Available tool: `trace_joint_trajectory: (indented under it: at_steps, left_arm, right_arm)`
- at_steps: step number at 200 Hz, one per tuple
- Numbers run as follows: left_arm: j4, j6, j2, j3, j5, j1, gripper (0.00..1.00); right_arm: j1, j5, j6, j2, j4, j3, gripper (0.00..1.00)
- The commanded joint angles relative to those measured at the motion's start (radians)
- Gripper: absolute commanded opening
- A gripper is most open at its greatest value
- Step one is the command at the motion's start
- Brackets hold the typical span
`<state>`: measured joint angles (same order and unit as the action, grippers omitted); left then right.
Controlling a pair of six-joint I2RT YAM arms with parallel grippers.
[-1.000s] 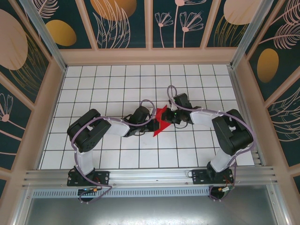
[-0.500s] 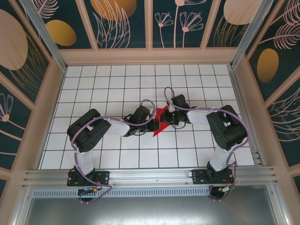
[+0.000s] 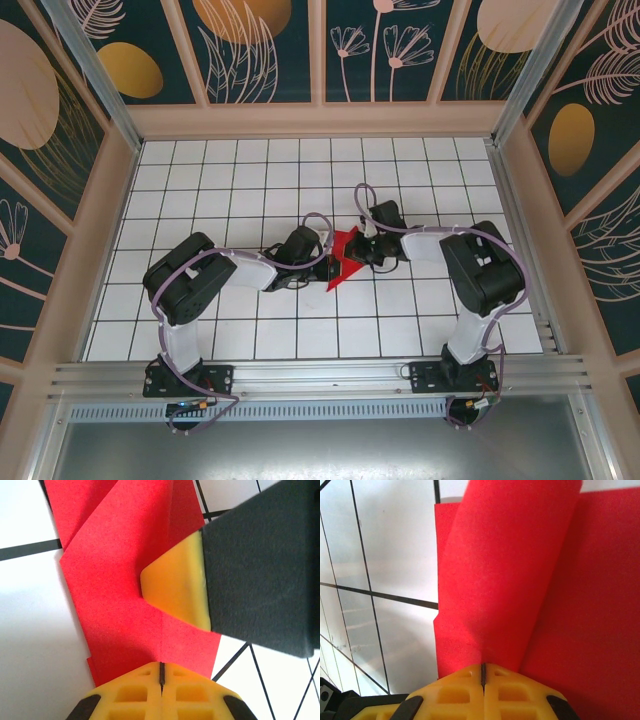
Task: Fold a paper plane with a square sheet of paper (pick it up from the middle)
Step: Fourth fold the wing at the center of the table.
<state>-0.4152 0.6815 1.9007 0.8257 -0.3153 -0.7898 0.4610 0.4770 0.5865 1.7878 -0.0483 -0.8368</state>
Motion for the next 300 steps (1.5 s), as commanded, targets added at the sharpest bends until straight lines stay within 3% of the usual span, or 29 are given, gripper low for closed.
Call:
trace_joint_trajectory:
  at_steps: [1,72,158,254,300]
  left_arm:
    - [0.207,-0.078,0.014,-0.056,-0.014,0.014,0.0]
    - [0.199,-0.099,0.006,-0.051,-0.049,0.018,0.0]
    - [0.199,-0.092,0.012,-0.046,-0.049,0.018,0.0]
    - [0.197,-0.08,0.011,-0.065,-0.053,0.019,0.0]
    - [0.184,-0.076,0.017,-0.062,-0.05,0.019,0.0]
  right_arm:
    - [-0.041,-0.119,0.032,-0.043,-0.007,0.049,0.0]
    - [-0.008,-0.087,0.019,-0.201,-0.053,0.062,0.0]
    - [0.064,-0.042,-0.003,-0.038,-0.074,0.001,0.0]
    - [-0.145,-0.115,-0.061,0.08,-0.006,-0.099,0.0]
    - [-0.157,-0.13,-0.062,-0.01,0.03,-0.137,0.0]
